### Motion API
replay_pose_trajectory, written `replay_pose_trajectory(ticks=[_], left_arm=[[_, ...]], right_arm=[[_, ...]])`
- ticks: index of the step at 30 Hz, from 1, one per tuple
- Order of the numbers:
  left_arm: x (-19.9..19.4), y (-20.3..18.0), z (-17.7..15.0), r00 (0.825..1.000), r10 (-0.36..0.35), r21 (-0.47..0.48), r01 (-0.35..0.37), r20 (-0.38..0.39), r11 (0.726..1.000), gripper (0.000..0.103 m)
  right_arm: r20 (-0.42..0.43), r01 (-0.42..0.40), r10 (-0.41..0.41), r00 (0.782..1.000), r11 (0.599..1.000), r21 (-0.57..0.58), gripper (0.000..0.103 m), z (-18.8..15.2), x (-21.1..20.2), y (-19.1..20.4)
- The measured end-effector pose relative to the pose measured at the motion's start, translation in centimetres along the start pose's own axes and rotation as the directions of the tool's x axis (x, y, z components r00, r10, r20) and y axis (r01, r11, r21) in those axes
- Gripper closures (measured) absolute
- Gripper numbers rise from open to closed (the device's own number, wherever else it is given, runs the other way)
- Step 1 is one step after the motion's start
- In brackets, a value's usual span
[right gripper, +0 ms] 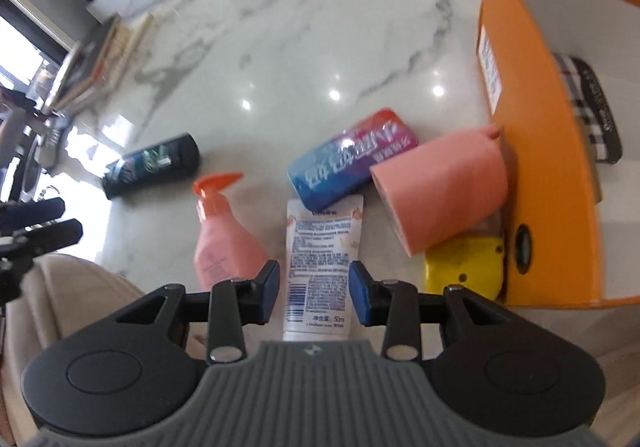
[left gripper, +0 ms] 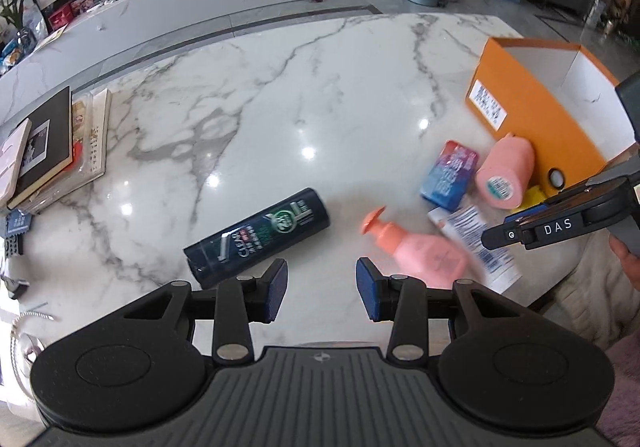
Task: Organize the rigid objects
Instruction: 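Move both tools back toward the remaining items on the table, then grasp the dark CLEAR bottle with the left tool while the right tool grasps the Vaseline tube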
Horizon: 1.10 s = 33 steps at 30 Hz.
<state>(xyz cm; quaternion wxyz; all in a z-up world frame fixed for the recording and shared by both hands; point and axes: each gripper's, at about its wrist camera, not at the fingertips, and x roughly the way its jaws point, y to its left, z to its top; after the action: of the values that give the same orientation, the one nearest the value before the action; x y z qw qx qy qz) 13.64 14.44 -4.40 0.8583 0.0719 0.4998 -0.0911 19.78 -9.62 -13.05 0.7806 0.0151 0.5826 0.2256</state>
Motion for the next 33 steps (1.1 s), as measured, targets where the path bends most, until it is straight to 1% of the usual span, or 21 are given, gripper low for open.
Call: replay_pose_trajectory(ticks=[2,4,8,10,11,12,13,14,16,19,21,23,26,27,28,29,33], left_arm=[[0.5,0.6,0.1,1.000,0.001,0.030,-0.001,-0.006,1.000,0.055],[1.1,1.1,0.4,1.000,0.004,0.071,-0.003,-0.011,0.997,0.049],[3.1,2.2,1.4,0.999,0.008,0.183,0.000,-0.045,0.983,0.042],[4.4,2.3,1.9,0.998,0.030,0.259,-0.013,-0.062,0.966,0.040],[5.1,2.2,2.1,0.997,0.048,0.314,-0.025,-0.065,0.949,0.039],[5.6,2.0,2.2,0.996,0.057,0.357,-0.030,-0.066,0.934,0.036],[6.3,1.8,2.3,0.995,0.067,0.409,-0.033,-0.071,0.912,0.033],[6.9,1.7,2.4,0.994,0.074,0.445,-0.030,-0.082,0.895,0.033],[8.2,1.4,2.4,0.991,0.073,0.494,-0.007,-0.115,0.870,0.031],[10.0,1.4,2.4,0.984,0.072,0.532,0.024,-0.160,0.847,0.030],[10.9,1.5,2.6,0.982,0.070,0.532,0.035,-0.178,0.846,0.030],[11.8,1.8,2.8,0.980,0.048,0.513,0.060,-0.194,0.857,0.031],[12.3,2.5,3.0,0.976,0.000,0.449,0.100,-0.218,0.888,0.033],[12.4,2.7,3.2,0.973,-0.012,0.430,0.112,-0.230,0.896,0.038],[12.4,2.8,3.2,0.970,-0.019,0.408,0.120,-0.243,0.905,0.039],[12.4,2.9,3.3,0.968,-0.023,0.388,0.122,-0.250,0.914,0.040],[12.2,2.6,3.2,0.956,-0.027,0.274,0.111,-0.291,0.955,0.049]], right_arm=[[-0.029,0.024,-0.024,0.999,1.000,-0.001,0.063,0.1,1.0,0.3],[-0.053,0.047,-0.047,0.997,0.999,-0.007,0.060,0.2,1.8,0.7],[-0.082,0.072,-0.073,0.994,0.997,-0.026,0.056,0.2,2.6,1.0],[-0.089,0.076,-0.079,0.993,0.996,-0.035,0.055,0.3,2.9,1.2],[-0.097,0.080,-0.083,0.992,0.996,-0.038,0.054,0.4,3.2,1.2],[-0.098,0.080,-0.084,0.992,0.996,-0.040,0.054,0.5,3.3,1.2],[-0.098,0.084,-0.089,0.991,0.995,-0.049,0.054,0.6,3.4,1.4],[-0.097,0.088,-0.093,0.991,0.994,-0.058,0.054,0.7,3.5,1.5],[-0.096,0.092,-0.099,0.990,0.993,-0.073,0.054,0.9,3.6,1.8],[-0.091,0.097,-0.106,0.990,0.991,-0.096,0.055,1.2,3.8,2.2],[-0.084,0.094,-0.103,0.991,0.990,-0.106,0.055,1.4,4.1,2.4],[-0.080,0.089,-0.098,0.992,0.990,-0.110,0.055,1.6,4.3,2.5],[-0.079,0.080,-0.089,0.993,0.991,-0.112,0.055,1.8,4.3,2.3],[-0.080,0.077,-0.086,0.993,0.991,-0.112,0.056,1.8,4.3,2.3],[-0.080,0.074,-0.083,0.993,0.991,-0.111,0.056,1.8,4.4,2.3],[-0.081,0.071,-0.080,0.994,0.992,-0.107,0.056,1.8,4.4,2.2],[-0.078,0.063,-0.071,0.994,0.993,-0.101,0.057,1.7,4.2,2.0]])
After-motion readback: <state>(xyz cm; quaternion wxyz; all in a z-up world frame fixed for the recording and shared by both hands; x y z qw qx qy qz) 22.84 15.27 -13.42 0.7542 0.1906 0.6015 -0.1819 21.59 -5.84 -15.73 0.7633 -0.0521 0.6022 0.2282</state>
